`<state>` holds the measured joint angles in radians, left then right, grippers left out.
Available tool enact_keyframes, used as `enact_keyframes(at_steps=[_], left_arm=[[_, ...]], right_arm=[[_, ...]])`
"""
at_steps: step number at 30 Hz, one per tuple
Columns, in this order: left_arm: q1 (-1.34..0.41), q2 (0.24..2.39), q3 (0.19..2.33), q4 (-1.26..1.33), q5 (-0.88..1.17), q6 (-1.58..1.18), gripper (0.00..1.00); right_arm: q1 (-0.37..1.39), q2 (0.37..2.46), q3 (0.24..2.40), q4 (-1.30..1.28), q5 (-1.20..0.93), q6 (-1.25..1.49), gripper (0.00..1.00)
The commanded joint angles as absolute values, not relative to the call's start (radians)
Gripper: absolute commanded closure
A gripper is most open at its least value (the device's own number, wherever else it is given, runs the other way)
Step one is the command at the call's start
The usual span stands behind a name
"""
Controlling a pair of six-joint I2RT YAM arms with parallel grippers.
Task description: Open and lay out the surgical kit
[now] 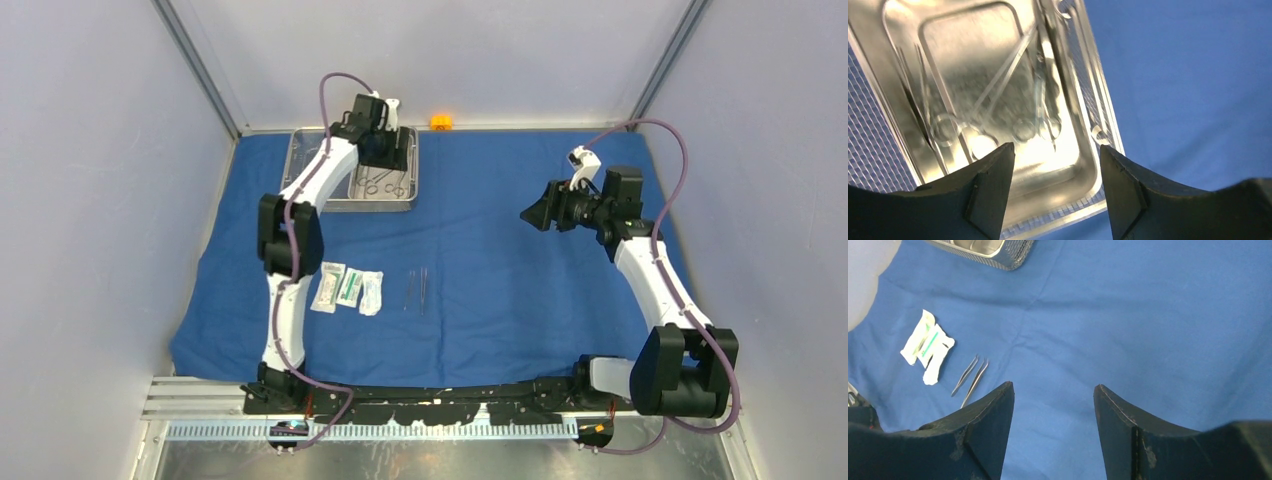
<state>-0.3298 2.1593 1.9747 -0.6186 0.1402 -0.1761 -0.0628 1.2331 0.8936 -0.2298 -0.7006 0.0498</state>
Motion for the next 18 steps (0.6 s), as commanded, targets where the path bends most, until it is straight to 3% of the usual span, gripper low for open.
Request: enact_keyframes(at_steps=[1, 6, 18], left_arm=[[-0.288, 2.344, 2.267, -0.781, 0.120, -0.087, 0.36], [-0.255, 2.516, 2.487, -0.872, 0.128, -0.060, 0.37], [-0.224, 2.466, 2.405, -0.851, 0.134, 0.021, 0.35]], right_arm=[[-0.059, 1.241, 0.942, -0.266, -0.703, 0.006, 0.36], [-0.060, 1.267, 0.950, -0.294, -0.695, -0.034, 0.36], [-0.060, 1.355, 0.996, -0.372, -0.680, -0.107, 0.36]])
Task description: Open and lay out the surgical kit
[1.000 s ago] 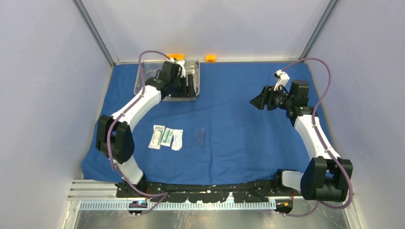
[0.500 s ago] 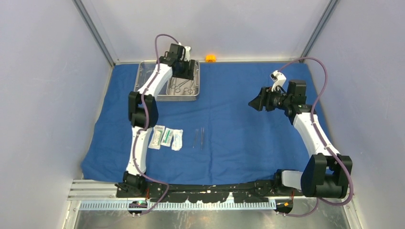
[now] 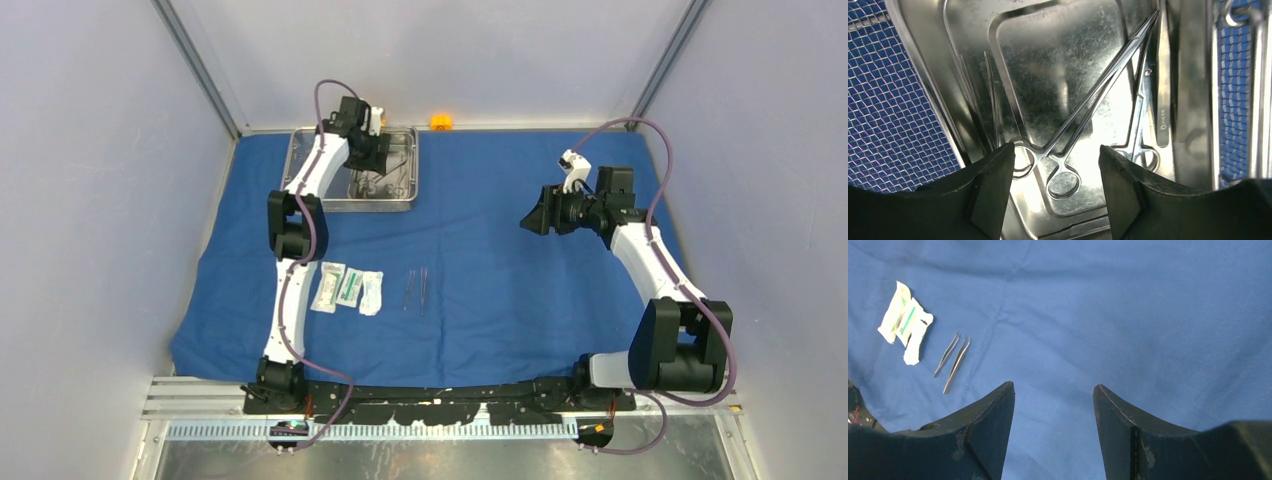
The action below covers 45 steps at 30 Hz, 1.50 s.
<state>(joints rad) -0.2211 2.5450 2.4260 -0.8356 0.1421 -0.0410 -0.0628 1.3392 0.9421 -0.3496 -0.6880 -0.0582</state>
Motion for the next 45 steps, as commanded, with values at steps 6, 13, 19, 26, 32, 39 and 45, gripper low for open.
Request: enact_keyframes(at_steps=[6, 13, 19, 26, 32, 39, 45], left_arm=[[-0.224, 2.490, 2.409, -0.896, 0.108, 0.077, 0.35], [-0.225, 2.518, 2.399, -0.943, 0.144, 0.082, 0.36], [-0.225, 2.544, 2.404, -0.957, 0.203, 0.071, 0.40], [-0.232, 2.584, 2.437, -0.968, 0.225, 0.079, 0.49], [-0.234, 2.583, 2.466, -0.960, 0.215, 0.082, 0.63], [-0.236, 2.496, 2.467, -0.911, 0.219, 0.117, 0.70], [-0.236, 2.474, 2.467, -0.855, 0.205, 0.145, 0.74]], right_arm=[[-0.060, 1.400, 1.019, -0.407, -0.678, -0.133, 0.36], [-0.061, 1.412, 1.023, -0.421, -0.674, -0.147, 0.37], [-0.060, 1.413, 1.023, -0.420, -0.681, -0.147, 0.36], [-0.060, 1.408, 1.022, -0.423, -0.678, -0.150, 0.36], [-0.060, 1.411, 1.022, -0.423, -0.674, -0.150, 0.36], [-0.060, 1.417, 1.022, -0.422, -0.671, -0.154, 0.36], [-0.060, 1.416, 1.020, -0.422, -0.667, -0.156, 0.36]])
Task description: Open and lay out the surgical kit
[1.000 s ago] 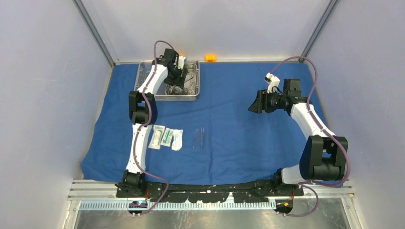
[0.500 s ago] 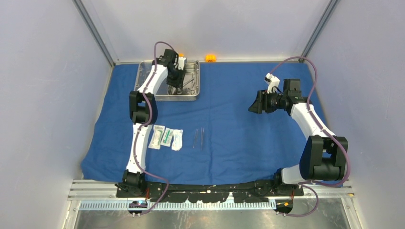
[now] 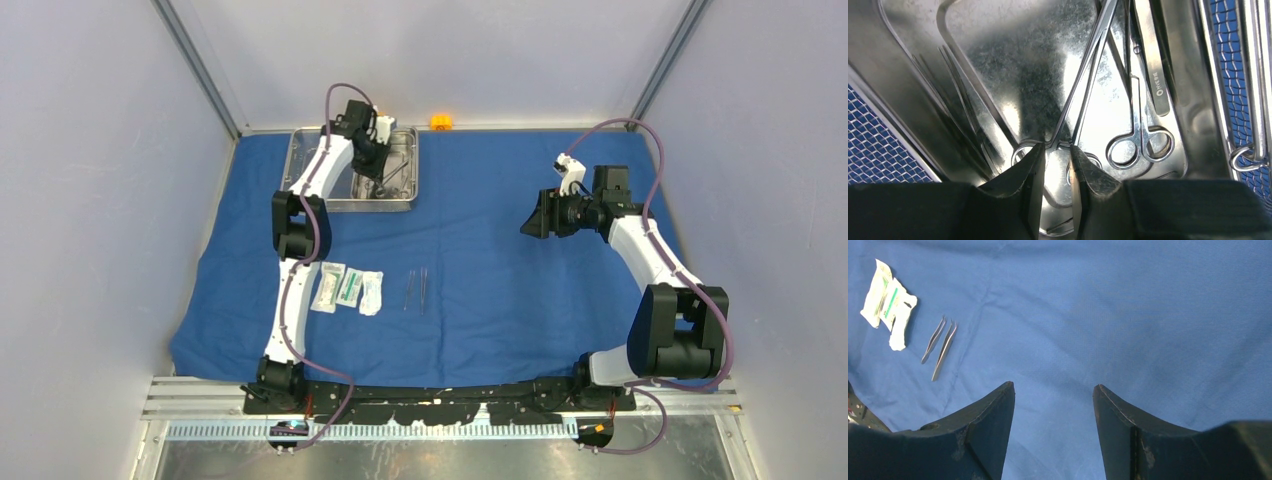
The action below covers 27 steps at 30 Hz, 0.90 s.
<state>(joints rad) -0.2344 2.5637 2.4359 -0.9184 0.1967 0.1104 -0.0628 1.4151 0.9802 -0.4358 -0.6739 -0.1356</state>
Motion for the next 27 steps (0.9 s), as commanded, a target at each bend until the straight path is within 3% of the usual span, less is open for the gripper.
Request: enact_keyframes(at_steps=[1, 6, 19, 27], left_arm=[[-0.236, 2.476, 2.468, -0.850, 0.202, 0.148, 0.75], [-0.236, 2.483, 2.471, -0.812, 0.168, 0.150, 0.75], [-0.236, 2.593, 2.575, -0.760, 0.008, 0.205, 0.48], [-0.236, 2.645, 2.609, -0.759, 0.038, 0.212, 0.47]], right_arm=[[-0.060, 1.416, 1.019, -0.422, -0.667, -0.156, 0.36], [-0.060, 1.419, 1.019, -0.422, -0.665, -0.160, 0.36], [-0.060, 1.428, 1.019, -0.422, -0.663, -0.162, 0.36], [-0.060, 1.431, 1.019, -0.424, -0.662, -0.163, 0.37]])
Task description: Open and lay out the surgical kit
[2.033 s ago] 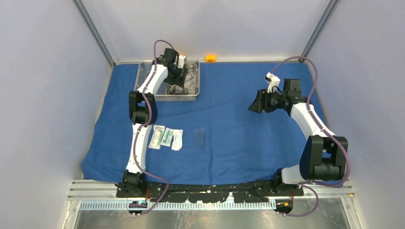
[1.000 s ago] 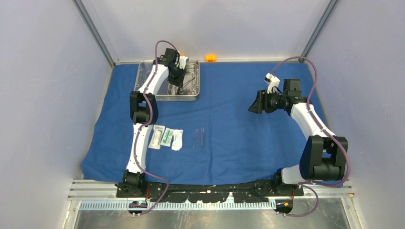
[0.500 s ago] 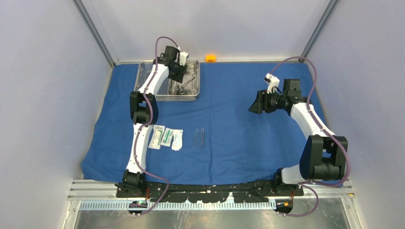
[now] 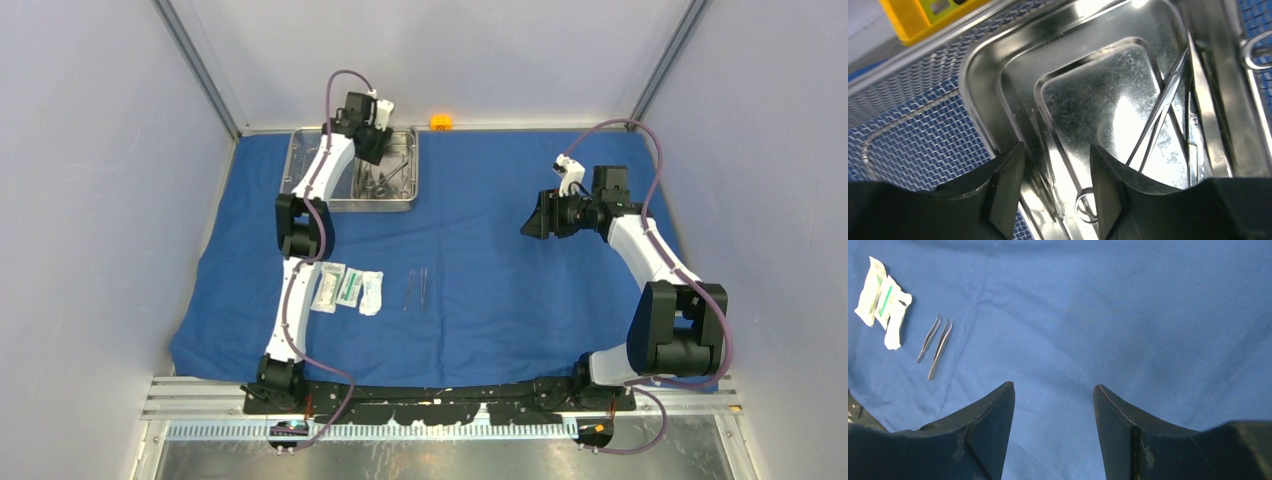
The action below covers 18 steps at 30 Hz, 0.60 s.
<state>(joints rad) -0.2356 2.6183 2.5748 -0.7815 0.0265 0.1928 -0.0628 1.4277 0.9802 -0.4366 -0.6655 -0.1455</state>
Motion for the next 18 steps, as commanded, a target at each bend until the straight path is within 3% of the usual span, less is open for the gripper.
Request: enact_keyframes(at_steps=[1, 13, 18], left_arm=[[-0.236, 2.648, 2.611, -0.755, 0.043, 0.212, 0.47], [-0.235, 2.697, 2.643, -0.781, 0.008, 0.198, 0.47], [-0.235, 2.716, 2.648, -0.794, 0.008, 0.201, 0.39]], right_arm=[[-0.060, 1.431, 1.019, -0.423, -0.662, -0.163, 0.36], [-0.060, 1.427, 1.020, -0.427, -0.667, -0.163, 0.36], [-0.060, 1.429, 1.020, -0.428, -0.670, -0.163, 0.36]])
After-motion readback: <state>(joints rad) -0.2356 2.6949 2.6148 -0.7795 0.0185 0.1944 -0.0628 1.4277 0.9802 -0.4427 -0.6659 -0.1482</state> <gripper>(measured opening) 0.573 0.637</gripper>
